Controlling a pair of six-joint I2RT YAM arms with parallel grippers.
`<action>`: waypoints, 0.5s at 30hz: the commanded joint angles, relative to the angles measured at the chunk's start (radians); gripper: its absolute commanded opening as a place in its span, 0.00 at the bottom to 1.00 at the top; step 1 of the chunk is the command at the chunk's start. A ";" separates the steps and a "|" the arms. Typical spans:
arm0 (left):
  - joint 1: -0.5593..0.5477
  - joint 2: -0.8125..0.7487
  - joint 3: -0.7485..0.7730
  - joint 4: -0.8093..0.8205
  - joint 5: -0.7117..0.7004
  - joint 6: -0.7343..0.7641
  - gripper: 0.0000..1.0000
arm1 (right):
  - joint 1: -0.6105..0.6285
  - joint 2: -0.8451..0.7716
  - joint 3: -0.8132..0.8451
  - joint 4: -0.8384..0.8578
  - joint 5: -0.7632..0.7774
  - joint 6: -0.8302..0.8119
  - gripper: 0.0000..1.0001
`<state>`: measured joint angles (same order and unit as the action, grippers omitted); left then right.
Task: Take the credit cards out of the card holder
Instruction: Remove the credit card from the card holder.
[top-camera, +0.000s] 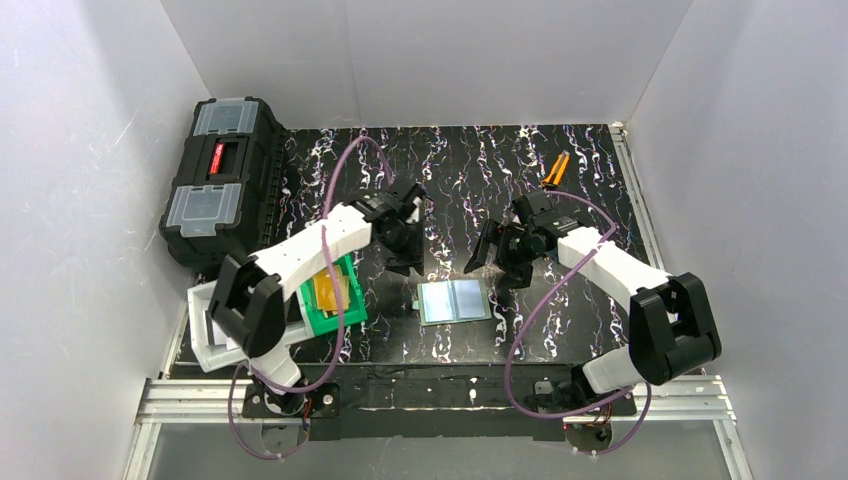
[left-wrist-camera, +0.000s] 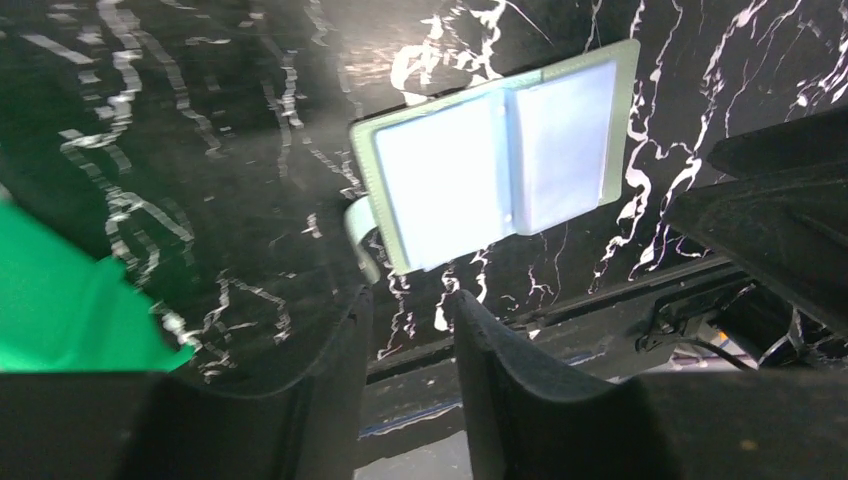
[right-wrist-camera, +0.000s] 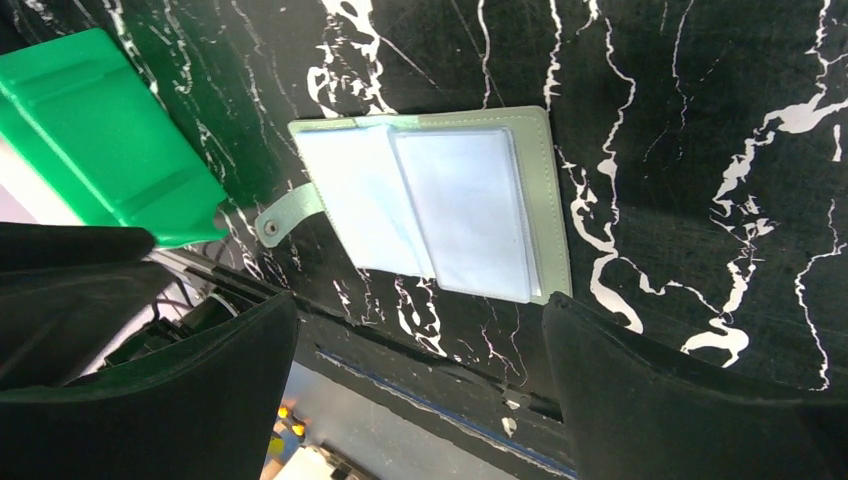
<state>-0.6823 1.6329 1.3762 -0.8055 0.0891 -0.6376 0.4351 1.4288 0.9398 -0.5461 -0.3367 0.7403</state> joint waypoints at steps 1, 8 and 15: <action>-0.034 0.056 0.033 0.063 0.074 -0.017 0.30 | 0.014 0.037 -0.023 0.037 0.015 0.041 0.97; -0.033 0.120 -0.055 0.190 0.128 0.019 0.16 | 0.031 0.092 -0.021 0.048 0.009 0.043 0.95; -0.033 0.156 -0.134 0.178 0.026 0.028 0.08 | 0.039 0.140 -0.007 0.050 0.013 0.037 0.93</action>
<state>-0.7158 1.7813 1.2984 -0.6132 0.1715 -0.6258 0.4656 1.5482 0.9176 -0.5133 -0.3344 0.7815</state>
